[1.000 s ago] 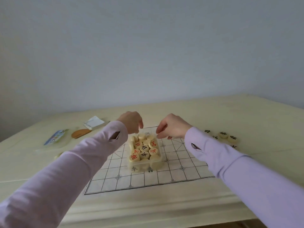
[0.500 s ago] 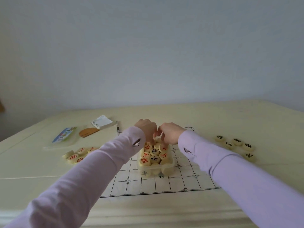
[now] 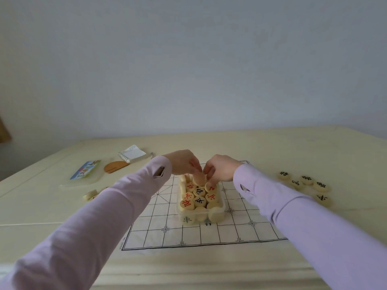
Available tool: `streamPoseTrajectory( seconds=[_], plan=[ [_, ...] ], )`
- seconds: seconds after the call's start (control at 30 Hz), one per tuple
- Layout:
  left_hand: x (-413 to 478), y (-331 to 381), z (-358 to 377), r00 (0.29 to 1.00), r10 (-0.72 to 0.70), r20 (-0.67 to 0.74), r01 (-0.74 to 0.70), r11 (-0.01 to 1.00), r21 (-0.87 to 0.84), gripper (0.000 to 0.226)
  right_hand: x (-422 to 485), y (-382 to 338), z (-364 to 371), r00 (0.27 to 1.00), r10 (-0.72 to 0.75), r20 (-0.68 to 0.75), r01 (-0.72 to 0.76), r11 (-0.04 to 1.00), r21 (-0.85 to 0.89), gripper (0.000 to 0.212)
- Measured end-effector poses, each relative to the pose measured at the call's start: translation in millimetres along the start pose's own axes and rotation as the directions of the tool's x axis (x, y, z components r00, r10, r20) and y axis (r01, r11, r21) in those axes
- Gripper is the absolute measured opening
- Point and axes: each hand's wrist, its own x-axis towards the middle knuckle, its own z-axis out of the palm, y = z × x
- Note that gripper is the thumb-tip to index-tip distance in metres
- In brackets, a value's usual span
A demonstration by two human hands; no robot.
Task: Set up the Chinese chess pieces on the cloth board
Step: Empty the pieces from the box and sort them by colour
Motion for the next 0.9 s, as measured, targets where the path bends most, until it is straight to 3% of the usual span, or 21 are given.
streamPoseTrajectory(
  seconds=[0.1, 0.2, 0.4, 0.53, 0.67, 0.8, 0.9],
  plan=[
    [-2, -1, -7, 0.996, -0.008, -0.094, 0.021, 0.989, 0.143, 0.02, 0, 0, -1, 1.0, 0.001, 0.005, -0.001, 1.0, -0.015, 0.055],
    [-2, -1, -10, 0.995, -0.097, -0.005, 0.094, 0.944, 0.317, 0.031, 3, 0, -1, 1.0, 0.006, 0.019, -0.005, 0.999, -0.044, 0.053],
    [8, 8, 8, 0.99, -0.134, -0.038, 0.137, 0.902, 0.41, 0.041, 5, 0, 0, 0.999, 0.007, 0.037, -0.004, 0.998, -0.062, 0.05],
    [7, 5, 3, 0.989, -0.146, 0.003, 0.136, 0.928, 0.346, 0.033, 4, 1, -1, 0.999, -0.001, 0.046, 0.003, 0.999, -0.05, 0.05],
    [4, 2, -4, 0.989, -0.149, 0.016, 0.144, 0.974, 0.176, 0.032, 3, 1, -1, 0.999, -0.015, 0.046, 0.018, 0.998, -0.053, 0.052],
    [7, -3, 0, 0.994, -0.107, -0.012, 0.107, 0.99, 0.091, 0.023, 4, 1, -1, 0.998, -0.021, 0.057, 0.024, 0.998, -0.053, 0.047],
    [8, -6, 0, 0.99, -0.049, -0.131, 0.059, 0.996, 0.069, 0.015, 5, 3, 0, 0.999, -0.014, 0.048, 0.016, 0.999, -0.037, 0.041]
  ],
)
